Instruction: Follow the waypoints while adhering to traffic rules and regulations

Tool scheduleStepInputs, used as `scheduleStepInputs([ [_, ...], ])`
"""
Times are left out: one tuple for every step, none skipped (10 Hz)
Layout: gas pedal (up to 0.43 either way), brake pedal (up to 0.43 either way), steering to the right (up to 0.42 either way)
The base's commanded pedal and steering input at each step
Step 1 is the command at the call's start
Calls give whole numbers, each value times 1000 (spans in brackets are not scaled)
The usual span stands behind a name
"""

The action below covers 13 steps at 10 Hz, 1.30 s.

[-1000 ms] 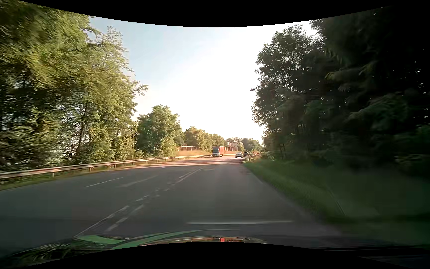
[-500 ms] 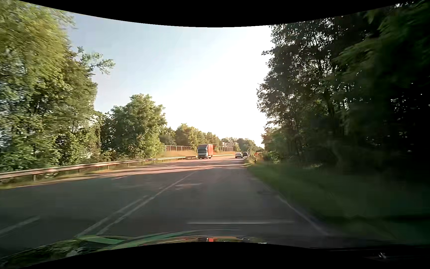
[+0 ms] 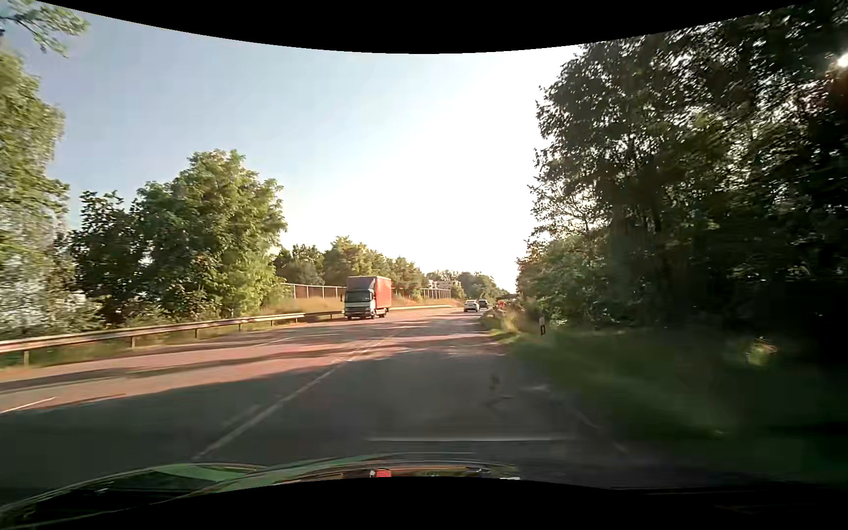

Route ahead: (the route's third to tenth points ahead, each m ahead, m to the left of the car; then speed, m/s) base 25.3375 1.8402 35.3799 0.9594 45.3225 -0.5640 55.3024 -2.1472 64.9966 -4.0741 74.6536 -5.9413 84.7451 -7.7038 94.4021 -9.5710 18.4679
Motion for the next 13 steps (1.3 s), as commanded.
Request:
scheduleStepInputs([
  [177, 0, 11],
  [177, 0, 11],
  [177, 0, 11],
  [177, 0, 11],
  [169, 0, 11],
  [169, 0, 10],
  [169, 0, 10],
  [169, 0, 11],
  [157, 0, 11],
  [157, 0, 10],
  [157, 0, 11],
  [157, 0, 11],
  [138, 0, 11],
])
